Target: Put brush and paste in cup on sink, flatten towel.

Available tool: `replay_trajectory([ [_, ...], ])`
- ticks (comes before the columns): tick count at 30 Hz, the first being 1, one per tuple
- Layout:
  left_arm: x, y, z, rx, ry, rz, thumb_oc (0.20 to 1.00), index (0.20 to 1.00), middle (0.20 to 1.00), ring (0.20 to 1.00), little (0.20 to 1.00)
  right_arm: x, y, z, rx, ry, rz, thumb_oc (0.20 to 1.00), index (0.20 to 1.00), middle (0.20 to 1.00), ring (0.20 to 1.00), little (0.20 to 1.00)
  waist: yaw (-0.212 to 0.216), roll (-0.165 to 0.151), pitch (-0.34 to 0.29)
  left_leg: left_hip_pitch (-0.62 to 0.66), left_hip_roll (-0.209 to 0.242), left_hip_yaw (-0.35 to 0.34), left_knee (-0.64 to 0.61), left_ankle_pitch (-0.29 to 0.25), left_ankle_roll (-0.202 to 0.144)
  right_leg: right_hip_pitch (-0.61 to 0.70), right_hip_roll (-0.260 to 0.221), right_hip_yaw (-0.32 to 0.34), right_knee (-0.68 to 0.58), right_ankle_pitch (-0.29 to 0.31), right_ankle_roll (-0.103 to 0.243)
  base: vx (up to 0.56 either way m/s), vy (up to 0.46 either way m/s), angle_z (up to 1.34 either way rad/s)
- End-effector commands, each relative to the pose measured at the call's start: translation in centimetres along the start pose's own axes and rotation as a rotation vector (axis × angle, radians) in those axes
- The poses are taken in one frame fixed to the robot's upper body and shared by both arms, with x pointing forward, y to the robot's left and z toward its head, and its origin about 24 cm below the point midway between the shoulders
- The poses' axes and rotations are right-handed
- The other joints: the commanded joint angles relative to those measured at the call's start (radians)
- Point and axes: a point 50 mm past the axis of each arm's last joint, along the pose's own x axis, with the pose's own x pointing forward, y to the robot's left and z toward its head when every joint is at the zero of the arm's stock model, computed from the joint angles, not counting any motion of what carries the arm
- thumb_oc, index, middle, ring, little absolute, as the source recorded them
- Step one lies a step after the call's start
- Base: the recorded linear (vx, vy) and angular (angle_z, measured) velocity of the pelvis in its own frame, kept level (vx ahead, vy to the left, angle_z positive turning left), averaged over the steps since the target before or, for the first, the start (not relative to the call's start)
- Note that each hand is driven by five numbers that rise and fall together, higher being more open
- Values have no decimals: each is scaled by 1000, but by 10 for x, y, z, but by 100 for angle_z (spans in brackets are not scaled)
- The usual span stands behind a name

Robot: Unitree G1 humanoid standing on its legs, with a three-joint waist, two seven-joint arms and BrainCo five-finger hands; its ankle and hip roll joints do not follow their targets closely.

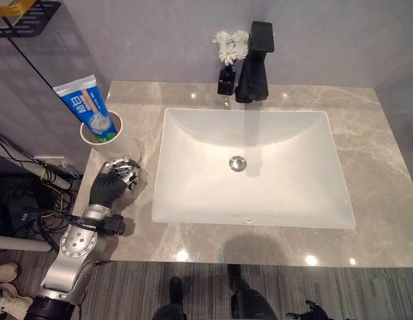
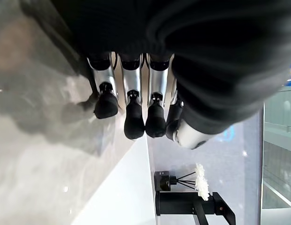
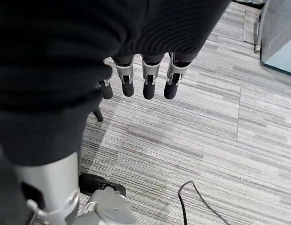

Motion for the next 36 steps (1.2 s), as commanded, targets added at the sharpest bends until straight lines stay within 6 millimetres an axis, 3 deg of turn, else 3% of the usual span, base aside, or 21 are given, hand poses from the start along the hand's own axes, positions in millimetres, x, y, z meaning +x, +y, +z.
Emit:
replay_trajectory([
  [1,14,11,27,52,-166,65,200,200,200,200,200,1,4,11,-40,-42,6,1000,1000,1000,1000,1000,-20,-23,-6,-40,17,-51,5,21,-8,22,-53,3,8,-22,74,0,0,0],
  [13,46,25,47,132,-255,160,200,200,200,200,200,2,3,21,-59,-78,8,1000,1000,1000,1000,1000,-40,-37,-2,-64,26,-48,4,27,-16,-2,-47,6,8,-17,73,-3,-2,-1],
  [18,53,20,52,118,-282,148,200,200,200,200,200,2,3,24,-71,-89,9,1000,1000,1000,1000,1000,-42,-42,-6,-59,27,-47,4,23,-17,4,-48,2,8,-21,73,6,1,0],
  [26,31,19,38,95,-220,112,200,200,200,200,200,1,3,14,-67,-51,8,1000,1000,1000,1000,1000,-26,-39,-29,-37,23,-55,4,11,-15,36,-54,-10,8,-36,72,26,7,1],
  [31,16,35,32,114,-184,173,200,200,200,200,200,1,1,11,-58,-44,4,1000,1000,1000,1000,1000,-11,-33,-36,-42,19,-67,4,11,-14,39,-59,-21,8,-39,70,-9,10,4],
  [36,15,51,29,140,-173,261,200,200,200,200,200,1,0,11,-66,-43,1,1000,1000,1000,1000,1000,-9,-32,-32,-54,18,-71,4,16,-14,31,-61,-25,8,-36,71,-19,6,6],
])
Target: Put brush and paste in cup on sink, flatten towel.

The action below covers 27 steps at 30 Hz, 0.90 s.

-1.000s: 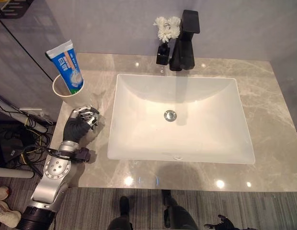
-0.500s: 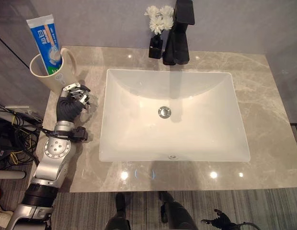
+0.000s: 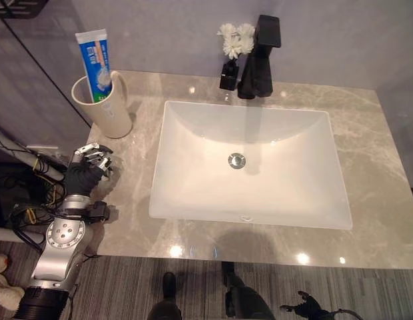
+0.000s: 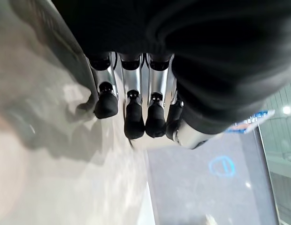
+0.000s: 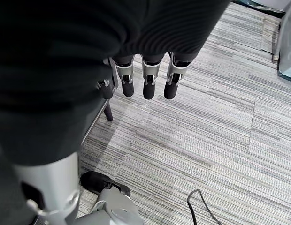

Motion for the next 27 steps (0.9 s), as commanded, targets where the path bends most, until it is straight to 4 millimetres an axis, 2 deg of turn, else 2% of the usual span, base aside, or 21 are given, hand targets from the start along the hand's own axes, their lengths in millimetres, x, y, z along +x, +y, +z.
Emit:
replay_trajectory([
  [1,17,14,24,23,-143,77,200,200,200,200,200,-1,-4,-8,-31,20,-14,1000,1000,1000,1000,1000,-19,-15,-37,-51,3,-53,5,13,2,25,-74,-11,8,-38,92,0,0,0],
  [11,43,25,36,85,-199,175,200,200,200,200,200,1,-8,2,-39,-14,-22,1000,1000,1000,1000,1000,-38,-24,-21,-83,7,-35,5,23,-3,-21,-66,10,8,-24,93,-6,-3,-4],
  [16,61,36,52,143,-249,237,200,200,200,200,200,2,-8,4,-44,-19,-19,1000,1000,1000,1000,1000,-52,-38,-10,-108,15,-31,5,33,-7,-47,-60,17,8,-20,95,10,-8,-8],
  [24,76,43,66,187,-283,277,200,200,200,200,200,3,-6,14,-50,-56,-13,1000,1000,1000,1000,1000,-63,-50,-5,-107,17,-25,5,29,-8,-51,-56,26,8,-19,98,0,0,0],
  [27,89,45,74,228,-291,283,200,200,200,200,200,3,-6,18,-62,-70,-9,1000,1000,1000,1000,1000,-72,-55,-9,-113,20,-20,5,30,-8,-57,-54,28,8,-15,100,0,0,0],
])
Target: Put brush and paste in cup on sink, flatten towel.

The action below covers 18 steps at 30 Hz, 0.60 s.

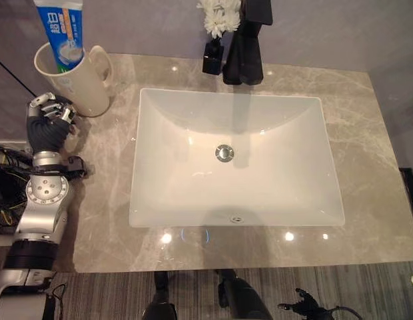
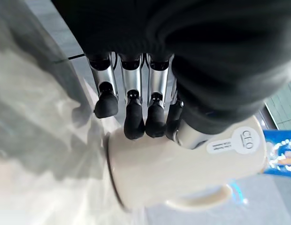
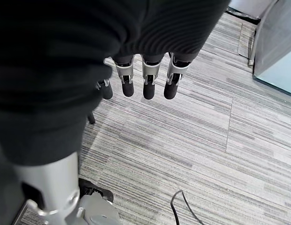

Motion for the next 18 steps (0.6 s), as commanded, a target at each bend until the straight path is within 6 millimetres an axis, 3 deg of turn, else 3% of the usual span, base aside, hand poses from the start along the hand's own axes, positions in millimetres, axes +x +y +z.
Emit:
replay_trajectory([
  [1,23,4,22,90,-109,17,200,200,200,200,200,2,-5,8,-45,-31,-10,1000,1000,1000,1000,1000,-16,-14,5,-19,10,-51,5,23,-2,56,-76,6,1,-34,102,17,1,-4],
  [11,37,-11,27,116,-120,-9,200,200,200,200,200,3,0,21,-43,-79,-3,1000,1000,1000,1000,1000,-31,-24,4,-17,15,-49,5,18,-6,58,-75,6,1,-37,103,10,-3,-2],
  [18,32,-13,24,116,-116,-17,200,200,200,200,200,3,3,24,-44,-91,4,1000,1000,1000,1000,1000,-28,-28,5,-14,18,-43,5,16,-8,56,-71,10,1,-35,105,0,0,0],
])
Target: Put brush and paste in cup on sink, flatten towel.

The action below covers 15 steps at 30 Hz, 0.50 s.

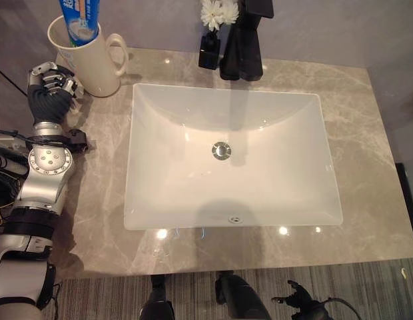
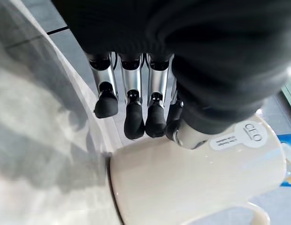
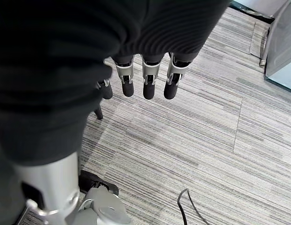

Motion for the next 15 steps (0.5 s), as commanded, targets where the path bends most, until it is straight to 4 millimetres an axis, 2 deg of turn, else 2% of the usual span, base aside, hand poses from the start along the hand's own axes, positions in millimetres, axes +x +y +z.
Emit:
replay_trajectory([
  [1,-1,4,4,40,-48,2,200,200,200,200,200,1,-5,5,-4,-18,-27,1000,1000,1000,1000,1000,-17,-8,-7,-10,12,-65,5,19,-6,70,-77,-8,0,-40,103,0,0,0],
  [10,-30,17,-9,32,-13,-12,200,200,200,200,200,0,-7,-2,17,6,-38,1000,1000,1000,1000,1000,4,-4,-12,-2,6,-79,5,13,-3,91,-85,-24,0,-52,99,-1,1,0],
  [15,-29,14,-10,21,-7,-20,200,200,200,200,200,0,-8,-1,9,1,-37,1000,1000,1000,1000,1000,5,1,-9,-11,3,-86,5,17,-3,86,-88,-30,0,-51,98,-24,2,8],
])
